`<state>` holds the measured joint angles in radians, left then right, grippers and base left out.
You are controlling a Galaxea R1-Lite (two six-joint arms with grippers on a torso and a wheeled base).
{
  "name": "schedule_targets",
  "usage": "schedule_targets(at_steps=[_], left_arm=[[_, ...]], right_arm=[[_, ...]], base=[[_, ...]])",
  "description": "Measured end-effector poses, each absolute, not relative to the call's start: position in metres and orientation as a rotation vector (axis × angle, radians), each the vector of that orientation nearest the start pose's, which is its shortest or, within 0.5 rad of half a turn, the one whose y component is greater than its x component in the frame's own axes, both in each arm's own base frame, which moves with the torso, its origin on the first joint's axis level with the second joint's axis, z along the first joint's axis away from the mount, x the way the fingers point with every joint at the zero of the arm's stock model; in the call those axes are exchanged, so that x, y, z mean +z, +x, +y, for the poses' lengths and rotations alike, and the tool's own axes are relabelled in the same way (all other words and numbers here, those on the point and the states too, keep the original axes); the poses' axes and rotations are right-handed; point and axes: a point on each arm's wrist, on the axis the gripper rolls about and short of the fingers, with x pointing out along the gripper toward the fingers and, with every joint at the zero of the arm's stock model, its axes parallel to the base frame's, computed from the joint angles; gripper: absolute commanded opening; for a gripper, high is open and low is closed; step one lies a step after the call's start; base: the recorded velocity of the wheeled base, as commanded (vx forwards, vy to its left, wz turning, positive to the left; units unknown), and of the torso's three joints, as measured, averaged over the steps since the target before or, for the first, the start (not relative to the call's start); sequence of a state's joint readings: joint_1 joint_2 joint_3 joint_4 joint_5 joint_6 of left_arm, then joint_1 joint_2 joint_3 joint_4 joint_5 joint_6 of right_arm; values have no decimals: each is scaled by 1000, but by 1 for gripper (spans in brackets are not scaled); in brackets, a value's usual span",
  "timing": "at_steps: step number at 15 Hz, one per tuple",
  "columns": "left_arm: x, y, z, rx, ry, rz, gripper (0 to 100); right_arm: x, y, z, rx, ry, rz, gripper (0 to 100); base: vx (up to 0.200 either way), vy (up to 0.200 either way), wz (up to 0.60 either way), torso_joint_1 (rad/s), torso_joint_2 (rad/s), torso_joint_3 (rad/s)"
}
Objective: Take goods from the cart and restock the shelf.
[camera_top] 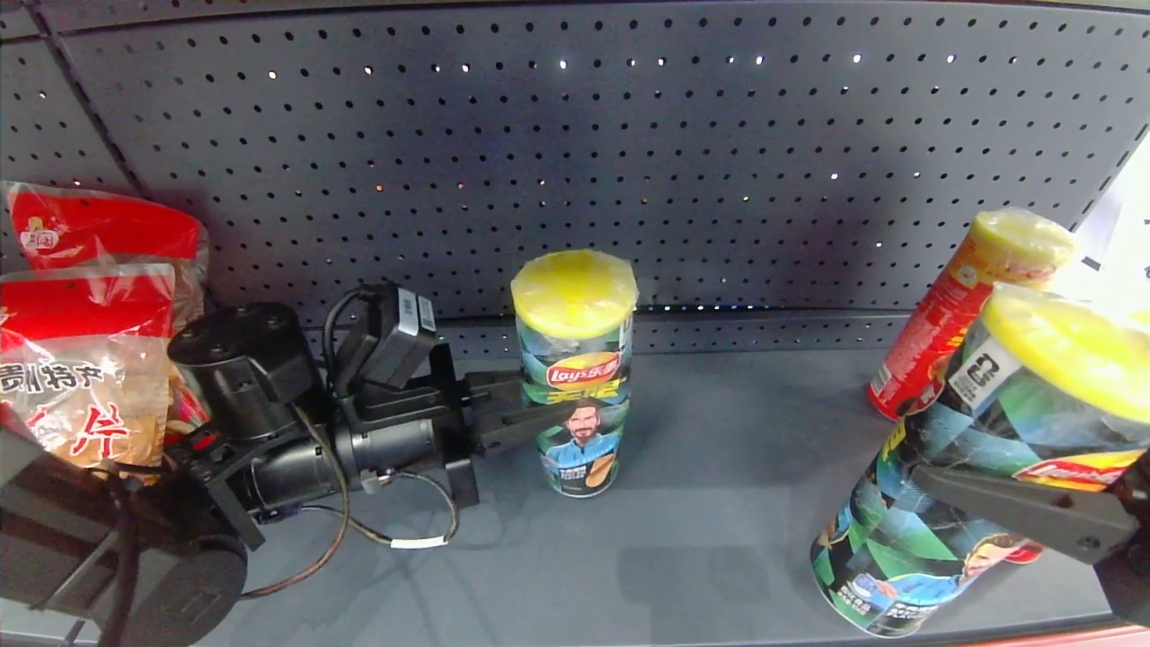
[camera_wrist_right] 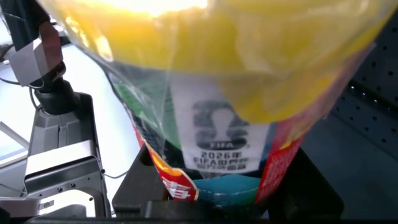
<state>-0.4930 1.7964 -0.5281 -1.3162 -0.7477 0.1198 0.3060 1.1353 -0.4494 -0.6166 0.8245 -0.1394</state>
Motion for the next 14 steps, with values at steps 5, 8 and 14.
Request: schedule_targets(at_steps=[5,8,14], left_arm=[[144,205,-134,-1283,99,-54,0],[139,179,-128,-1324,91,-19,0],[138,167,-128,-1352,59,12,0]], right_arm=[[213,140,61,1129,-105,-6,0],[213,141,60,1124,-105,-5,0],[212,142,59,1115,-104,-1,0]], base=[[0,0,0,0,0,0],[0,0,0,0,0,0],[0,0,0,0,0,0]])
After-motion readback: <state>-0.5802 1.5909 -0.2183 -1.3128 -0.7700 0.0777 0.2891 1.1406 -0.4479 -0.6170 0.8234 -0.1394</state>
